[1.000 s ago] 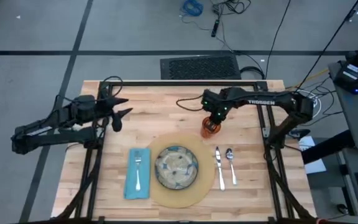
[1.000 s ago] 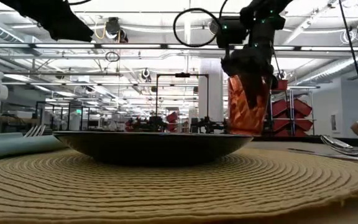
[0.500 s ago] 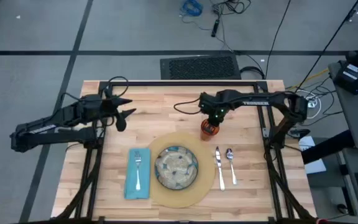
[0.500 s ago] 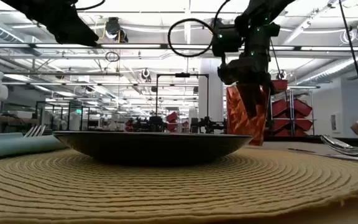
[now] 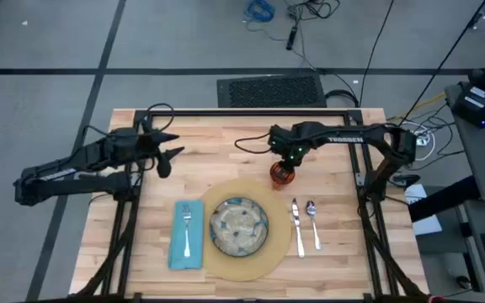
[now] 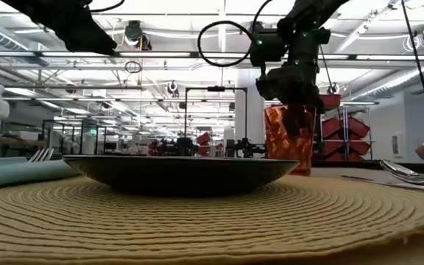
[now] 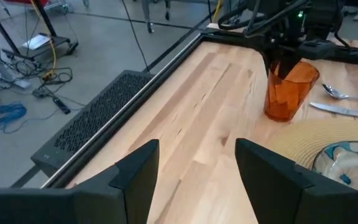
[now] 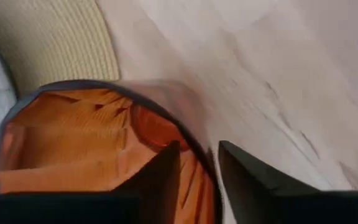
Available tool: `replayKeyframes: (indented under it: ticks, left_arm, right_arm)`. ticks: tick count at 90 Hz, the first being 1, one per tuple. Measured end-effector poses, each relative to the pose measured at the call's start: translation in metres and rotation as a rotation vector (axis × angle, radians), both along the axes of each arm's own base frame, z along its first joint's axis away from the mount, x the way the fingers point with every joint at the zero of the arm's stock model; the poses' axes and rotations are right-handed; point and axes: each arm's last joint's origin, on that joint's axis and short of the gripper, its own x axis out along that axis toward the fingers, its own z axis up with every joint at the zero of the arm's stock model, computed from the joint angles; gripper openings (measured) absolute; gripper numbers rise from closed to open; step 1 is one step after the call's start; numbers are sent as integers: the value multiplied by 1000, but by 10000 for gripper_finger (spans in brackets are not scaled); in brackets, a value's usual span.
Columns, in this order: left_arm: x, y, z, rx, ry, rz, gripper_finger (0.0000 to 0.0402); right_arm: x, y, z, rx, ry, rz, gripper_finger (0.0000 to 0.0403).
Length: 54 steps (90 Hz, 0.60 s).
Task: Set table place
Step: Put the orange cup on top of the table above the brown mat, then return to Home Position
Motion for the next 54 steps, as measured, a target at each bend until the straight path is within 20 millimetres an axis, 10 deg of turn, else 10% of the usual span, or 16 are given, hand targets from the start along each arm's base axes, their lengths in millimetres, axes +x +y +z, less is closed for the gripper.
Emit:
replayKeyframes:
  ticks: [29, 54]
  left_arm:
    - [0, 0, 0, 1, -3, 0, 199]
    - [-6, -3, 13, 83, -109, -41, 190]
  right_arm:
    - [0, -1, 76, -73, -86, 87, 138]
    - [-72, 39, 135, -247, -460, 176, 138]
